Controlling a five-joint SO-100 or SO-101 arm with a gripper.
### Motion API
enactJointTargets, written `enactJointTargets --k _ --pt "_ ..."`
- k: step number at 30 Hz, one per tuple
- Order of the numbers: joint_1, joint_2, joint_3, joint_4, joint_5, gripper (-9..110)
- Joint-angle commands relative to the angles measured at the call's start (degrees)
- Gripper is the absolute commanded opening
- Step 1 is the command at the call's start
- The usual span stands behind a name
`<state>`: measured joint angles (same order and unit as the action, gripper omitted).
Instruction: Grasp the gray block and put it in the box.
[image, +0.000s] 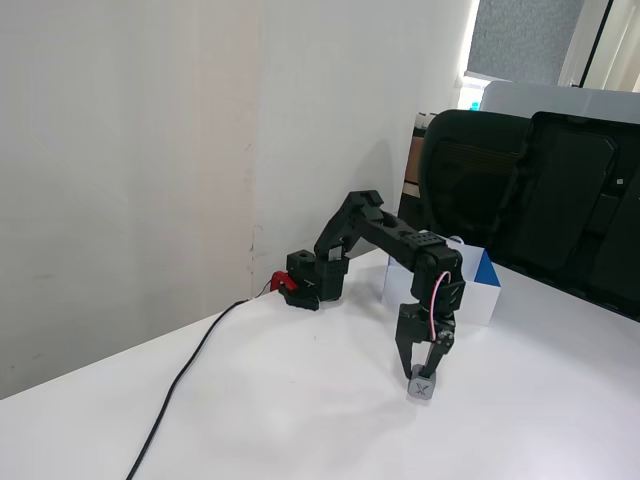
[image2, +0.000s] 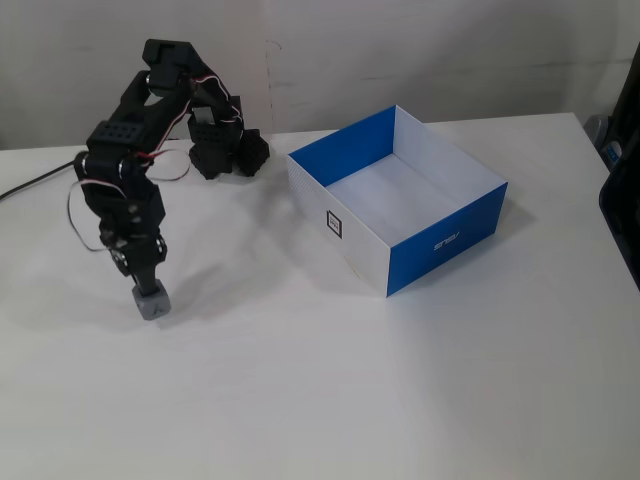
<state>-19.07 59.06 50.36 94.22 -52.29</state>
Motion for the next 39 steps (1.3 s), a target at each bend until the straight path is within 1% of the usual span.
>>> enactJointTargets --k 1,7,9,22,32,39 --pt "2.2 2.3 -9.3 4.6 2.2 0" --pt "7.0 2.7 -20.0 12.5 8.6 0" --pt "9.1 4.7 -19.9 13.5 10.5 0" --pt "25.8 25.9 -3.1 13.8 21.3 0" --pt "39.2 37.0 6.5 13.8 26.3 0" --pt "50.2 41.8 7.4 13.8 29.5 0"
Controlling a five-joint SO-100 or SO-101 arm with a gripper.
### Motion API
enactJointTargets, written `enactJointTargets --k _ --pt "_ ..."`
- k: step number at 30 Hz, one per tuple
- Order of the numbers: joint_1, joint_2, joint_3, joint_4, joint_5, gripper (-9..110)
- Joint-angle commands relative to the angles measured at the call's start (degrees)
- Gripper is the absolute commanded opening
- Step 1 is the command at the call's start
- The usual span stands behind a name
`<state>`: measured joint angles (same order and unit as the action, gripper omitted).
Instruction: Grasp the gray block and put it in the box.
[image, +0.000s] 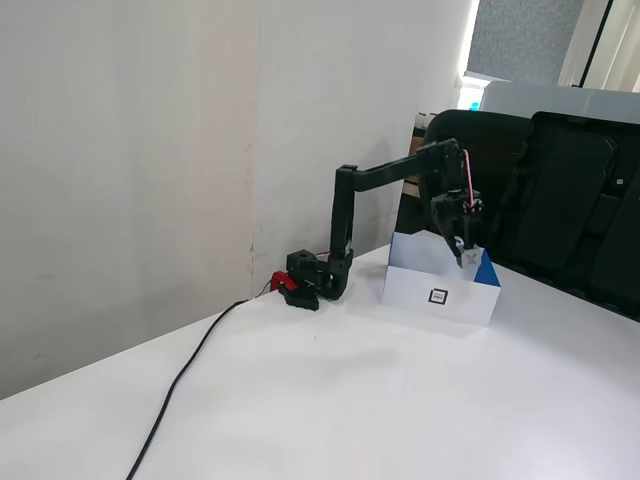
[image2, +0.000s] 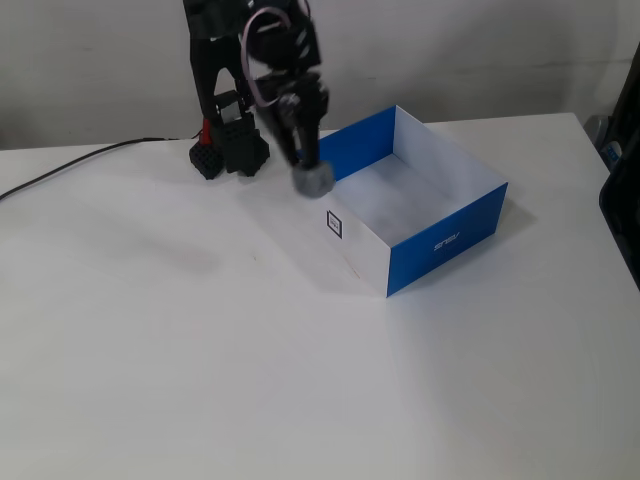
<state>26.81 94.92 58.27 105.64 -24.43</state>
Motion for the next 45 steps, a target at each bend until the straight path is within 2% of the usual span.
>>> enactJointTargets --k 1,13,23,26,31,32,33,45 --pt "5.9 6.2 -0.4 2.4 2.5 0" --pt "24.8 6.3 3.8 2.4 9.8 0" --pt "26.9 4.5 7.1 0.6 10.7 0" --pt "27.2 4.4 8.2 0.4 10.5 30" --pt "27.3 5.2 9.6 -0.7 10.1 19" --pt "27.2 5.2 9.4 -0.7 10.3 12" --pt "26.7 5.2 9.1 -0.8 10.7 0" --pt "16.4 8.9 8.8 0.4 10.1 0"
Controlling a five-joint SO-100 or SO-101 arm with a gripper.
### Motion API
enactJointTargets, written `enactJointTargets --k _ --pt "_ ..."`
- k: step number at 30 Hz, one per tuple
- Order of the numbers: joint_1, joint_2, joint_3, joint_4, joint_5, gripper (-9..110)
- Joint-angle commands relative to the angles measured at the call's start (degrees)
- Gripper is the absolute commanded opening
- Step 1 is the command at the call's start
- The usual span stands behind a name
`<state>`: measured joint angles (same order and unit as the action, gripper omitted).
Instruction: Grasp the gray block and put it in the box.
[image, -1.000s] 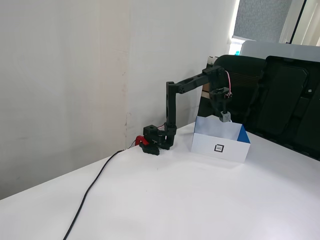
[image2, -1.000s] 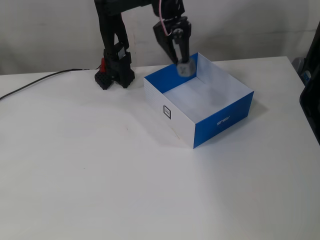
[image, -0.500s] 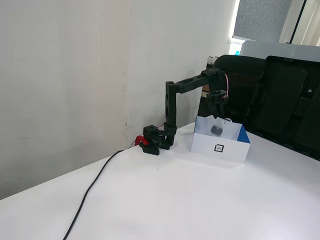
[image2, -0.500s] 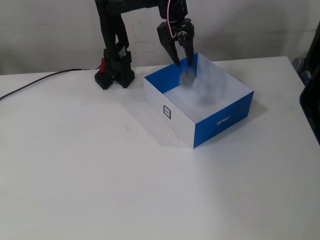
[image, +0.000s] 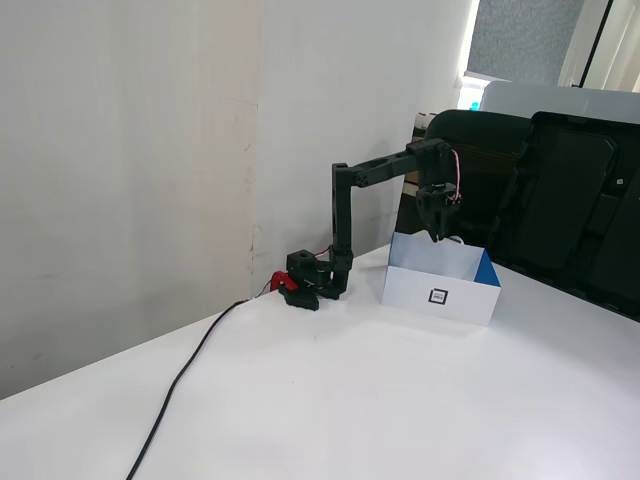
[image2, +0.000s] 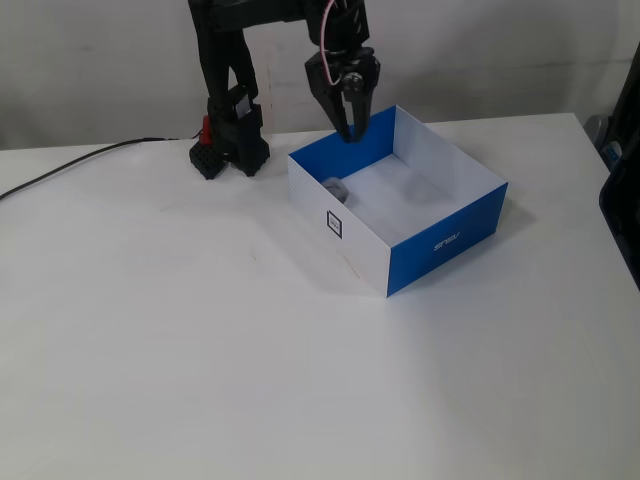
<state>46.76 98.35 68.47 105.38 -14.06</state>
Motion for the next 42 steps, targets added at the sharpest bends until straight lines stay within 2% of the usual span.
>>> enactJointTargets --k 1,14,21,32,38,42 --pt "-5.3 6.1 -1.3 0.6 -0.3 0" --pt "-34.3 8.4 -3.2 -1.1 -0.4 0" --pt "-46.6 13.8 1.4 -5.7 -0.3 0" --pt "-55.9 27.9 27.1 -24.3 4.4 0" --pt "-57.1 47.4 49.6 -39.0 6.8 0" --pt "-56.3 57.0 59.1 -41.5 8.6 0"
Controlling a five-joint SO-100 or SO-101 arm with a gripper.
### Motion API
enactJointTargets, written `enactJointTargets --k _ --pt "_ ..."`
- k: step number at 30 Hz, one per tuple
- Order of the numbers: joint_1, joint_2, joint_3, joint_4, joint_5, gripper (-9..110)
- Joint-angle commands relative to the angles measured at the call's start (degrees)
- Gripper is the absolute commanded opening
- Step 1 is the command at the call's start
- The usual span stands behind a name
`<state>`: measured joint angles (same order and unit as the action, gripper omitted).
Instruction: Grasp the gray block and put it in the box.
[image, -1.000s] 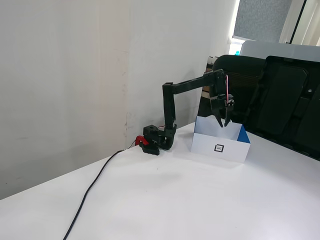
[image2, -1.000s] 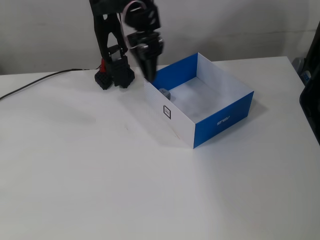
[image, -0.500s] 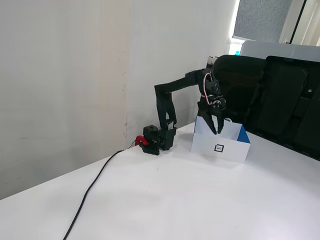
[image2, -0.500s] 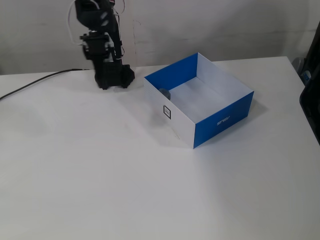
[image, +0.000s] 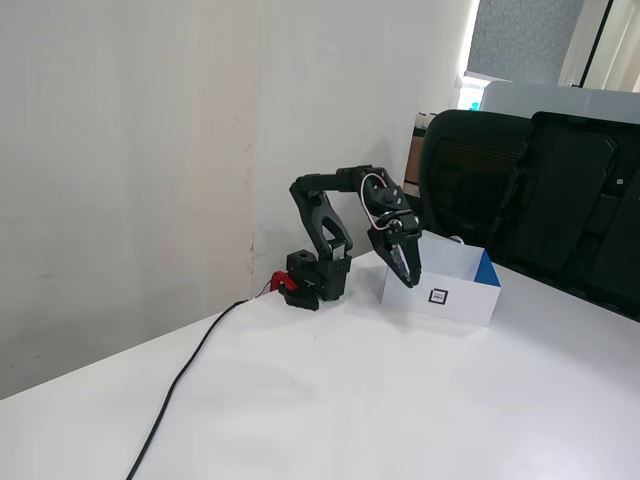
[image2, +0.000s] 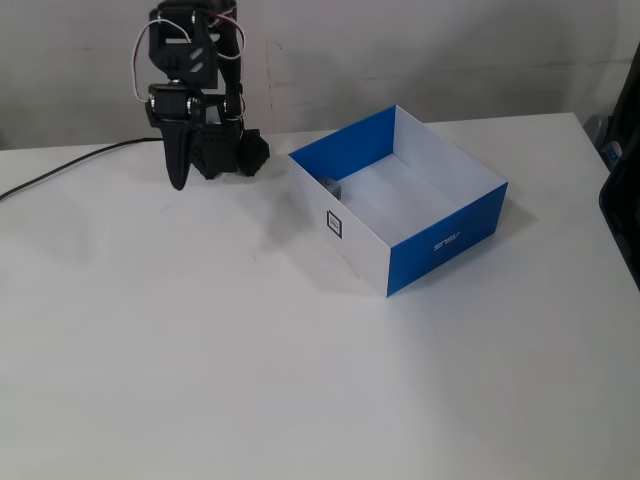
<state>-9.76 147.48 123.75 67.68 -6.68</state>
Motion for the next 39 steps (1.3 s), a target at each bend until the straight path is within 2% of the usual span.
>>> enactJointTargets --k 1,7,17,24,39 --pt "0.4 8.1 4.7 -3.8 1.8 0" --pt "0.7 9.1 10.5 -6.8 3.0 0" --pt "2.2 22.2 26.2 -7.2 3.0 0" --pt "3.3 41.1 38.2 -3.0 3.0 0" --pt "1.7 46.8 45.7 1.1 3.2 0"
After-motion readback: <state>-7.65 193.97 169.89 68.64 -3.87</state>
